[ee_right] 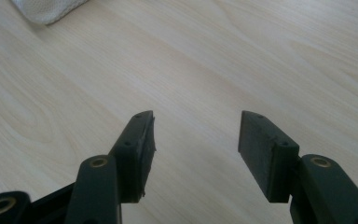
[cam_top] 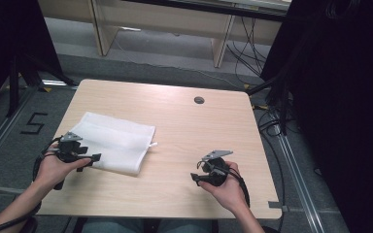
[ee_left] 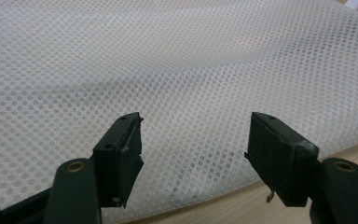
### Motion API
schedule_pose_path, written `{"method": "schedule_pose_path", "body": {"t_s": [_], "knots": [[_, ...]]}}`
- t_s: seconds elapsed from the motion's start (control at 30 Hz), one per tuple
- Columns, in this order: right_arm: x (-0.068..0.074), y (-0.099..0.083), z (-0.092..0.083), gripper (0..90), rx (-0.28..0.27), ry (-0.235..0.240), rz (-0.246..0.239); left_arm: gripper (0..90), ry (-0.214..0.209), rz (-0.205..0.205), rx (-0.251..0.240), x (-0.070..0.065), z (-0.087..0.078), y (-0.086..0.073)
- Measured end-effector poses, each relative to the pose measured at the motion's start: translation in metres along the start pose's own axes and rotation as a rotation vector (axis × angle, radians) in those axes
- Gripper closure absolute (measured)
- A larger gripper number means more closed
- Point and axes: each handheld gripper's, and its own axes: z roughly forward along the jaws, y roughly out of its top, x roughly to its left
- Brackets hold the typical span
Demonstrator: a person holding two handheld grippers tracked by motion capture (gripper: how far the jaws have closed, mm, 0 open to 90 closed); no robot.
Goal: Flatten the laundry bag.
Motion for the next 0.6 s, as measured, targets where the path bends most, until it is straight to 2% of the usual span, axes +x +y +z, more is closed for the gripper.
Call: {"method": "schedule_pose_path", "body": {"t_s": [0.03, 0.1, 0.17, 0.23, 0.3, 0.33, 0.37, 0.43, 0.57, 0.6], "knots": [[-0.001, 0.0, 0.0, 46.7, 0.001, -0.004, -0.013, 34.8, 0.005, 0.003, -0.005, -0.001, 0.0, 0.001], [-0.001, 0.0, -0.002, 46.7, -0.01, -0.001, 0.016, 34.7, 0.007, 0.005, -0.01, -0.001, 0.0, 0.002], [-0.002, 0.0, -0.003, 46.8, -0.006, 0.0, 0.015, 34.7, 0.012, 0.001, -0.015, -0.002, 0.001, 0.002], [-0.004, -0.001, -0.002, 46.9, -0.034, -0.002, 0.028, 35.3, 0.008, -0.003, -0.013, -0.001, 0.001, 0.003], [-0.004, -0.001, -0.001, 46.9, -0.03, -0.002, 0.033, 36.0, 0.01, -0.013, -0.026, -0.002, 0.001, 0.003], [-0.005, -0.001, -0.003, 47.0, -0.008, -0.003, 0.03, 36.6, 0.011, -0.011, -0.028, -0.002, 0.0, 0.004], [-0.005, -0.002, 0.001, 47.1, -0.032, -0.004, 0.043, 37.2, 0.011, -0.023, -0.045, -0.003, 0.0, 0.004], [-0.006, 0.0, -0.001, 47.3, -0.01, -0.012, 0.039, 37.9, 0.02, -0.014, -0.051, -0.002, -0.003, 0.004], [-0.003, 0.001, -0.003, 47.2, -0.018, -0.015, 0.032, 42.3, 0.062, -0.066, -0.114, 0.004, -0.01, 0.004], [-0.001, 0.0, -0.004, 47.3, -0.014, -0.013, 0.033, 43.2, 0.089, -0.071, -0.125, 0.008, -0.013, 0.004]]}}
